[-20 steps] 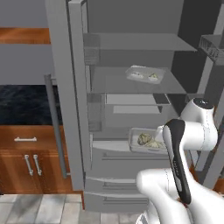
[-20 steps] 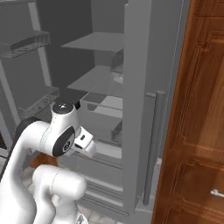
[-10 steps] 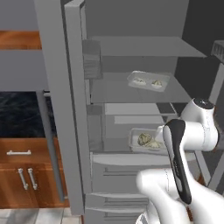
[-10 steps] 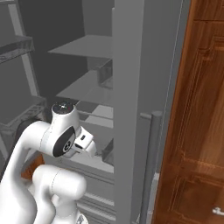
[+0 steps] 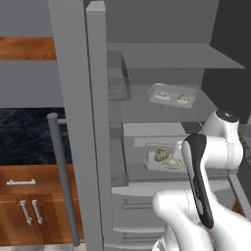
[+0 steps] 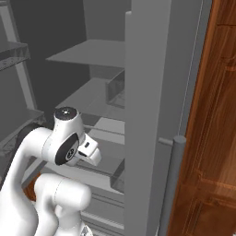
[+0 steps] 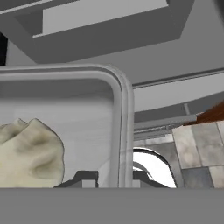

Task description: Place two dumplings into each of the tupperware containers and then place the containers in the fridge.

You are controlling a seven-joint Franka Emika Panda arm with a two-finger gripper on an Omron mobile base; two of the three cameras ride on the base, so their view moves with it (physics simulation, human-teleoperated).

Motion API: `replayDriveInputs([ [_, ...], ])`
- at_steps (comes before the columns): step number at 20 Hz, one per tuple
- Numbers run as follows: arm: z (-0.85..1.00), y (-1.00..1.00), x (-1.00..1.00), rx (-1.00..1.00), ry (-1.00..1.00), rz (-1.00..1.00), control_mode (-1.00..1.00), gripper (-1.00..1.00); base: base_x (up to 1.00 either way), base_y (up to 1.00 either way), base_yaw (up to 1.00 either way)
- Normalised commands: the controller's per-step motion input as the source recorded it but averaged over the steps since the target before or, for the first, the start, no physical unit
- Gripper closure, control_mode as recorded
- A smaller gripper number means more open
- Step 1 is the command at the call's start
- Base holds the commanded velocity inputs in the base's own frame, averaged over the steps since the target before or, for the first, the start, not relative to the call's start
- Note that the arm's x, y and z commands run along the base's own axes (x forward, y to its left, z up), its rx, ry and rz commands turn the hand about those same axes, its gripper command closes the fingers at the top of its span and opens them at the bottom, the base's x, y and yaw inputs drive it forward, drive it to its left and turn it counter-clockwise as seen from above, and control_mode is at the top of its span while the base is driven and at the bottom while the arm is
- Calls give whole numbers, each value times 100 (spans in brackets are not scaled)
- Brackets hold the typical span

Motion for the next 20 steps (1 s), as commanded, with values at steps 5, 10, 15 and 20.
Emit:
replayDriveInputs([
  [5, 3, 0, 6, 0, 0, -1, -100, 100, 33, 0, -5],
  [10, 24, 0, 19, 0, -3, -15, -100, 100, 0, 0, 0],
  [15, 54, -17, 6, 10, -17, -16, -100, 100, 0, 0, 0],
  [20, 88, -5, 6, 18, -30, -2, -100, 100, 0, 0, 0],
])
